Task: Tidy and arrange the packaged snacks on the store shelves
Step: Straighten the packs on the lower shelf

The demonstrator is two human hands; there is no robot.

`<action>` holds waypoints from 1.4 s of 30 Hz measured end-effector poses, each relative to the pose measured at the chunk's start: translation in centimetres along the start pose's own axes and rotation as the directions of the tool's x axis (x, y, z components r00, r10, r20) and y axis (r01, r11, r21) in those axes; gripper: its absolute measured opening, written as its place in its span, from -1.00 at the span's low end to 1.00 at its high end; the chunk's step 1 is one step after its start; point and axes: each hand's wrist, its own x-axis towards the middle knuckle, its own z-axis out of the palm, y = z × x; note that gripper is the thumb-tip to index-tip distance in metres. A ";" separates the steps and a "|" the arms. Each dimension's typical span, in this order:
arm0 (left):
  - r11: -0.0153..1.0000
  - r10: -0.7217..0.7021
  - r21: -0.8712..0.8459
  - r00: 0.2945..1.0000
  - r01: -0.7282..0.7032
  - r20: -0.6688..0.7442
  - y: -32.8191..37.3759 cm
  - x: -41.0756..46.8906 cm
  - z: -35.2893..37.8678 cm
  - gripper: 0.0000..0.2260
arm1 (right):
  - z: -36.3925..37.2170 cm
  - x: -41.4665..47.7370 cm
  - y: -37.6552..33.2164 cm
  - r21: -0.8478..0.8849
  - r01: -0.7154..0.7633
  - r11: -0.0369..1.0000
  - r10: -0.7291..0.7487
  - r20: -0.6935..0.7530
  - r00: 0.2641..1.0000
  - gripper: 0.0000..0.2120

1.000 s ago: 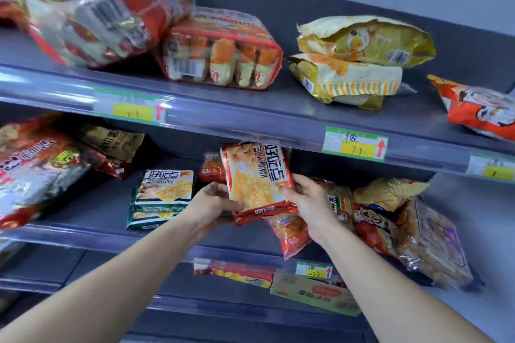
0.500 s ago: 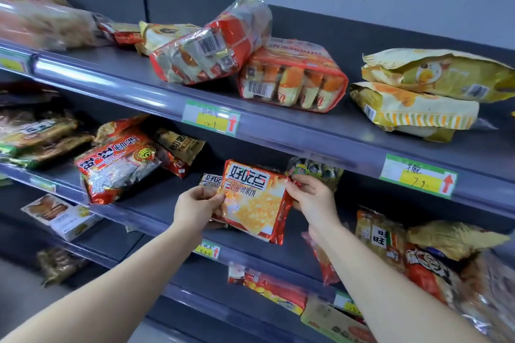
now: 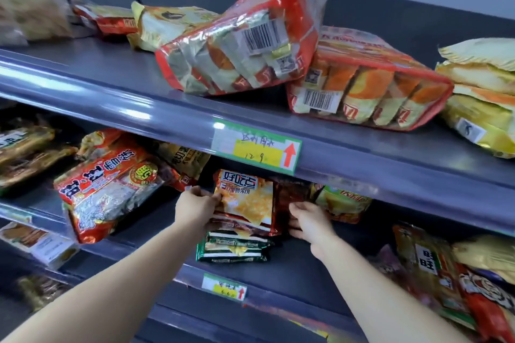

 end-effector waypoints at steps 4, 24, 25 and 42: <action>0.997 -0.021 0.070 1.000 0.020 0.012 0.1 3.1 0.2 -0.87 | 0.0 2.9 1.2 -0.142 -0.022 0.990 -0.012 -0.231 0.973 -0.72; 0.997 -0.057 0.052 0.987 0.050 0.150 1.1 8.9 2.6 -0.93 | 1.3 7.8 2.7 -0.385 -0.148 0.911 -0.021 -0.401 0.916 -0.77; 0.996 -0.054 0.078 0.988 0.044 0.142 1.0 8.9 2.6 -0.94 | 1.2 7.5 2.7 -0.407 -0.113 0.906 -0.069 -0.407 0.911 -0.73; 0.718 0.191 0.680 0.982 -0.148 0.011 0.0 0.2 6.9 -0.53 | -9.1 -1.8 1.6 -0.497 0.209 0.842 -0.460 -0.460 0.760 -0.89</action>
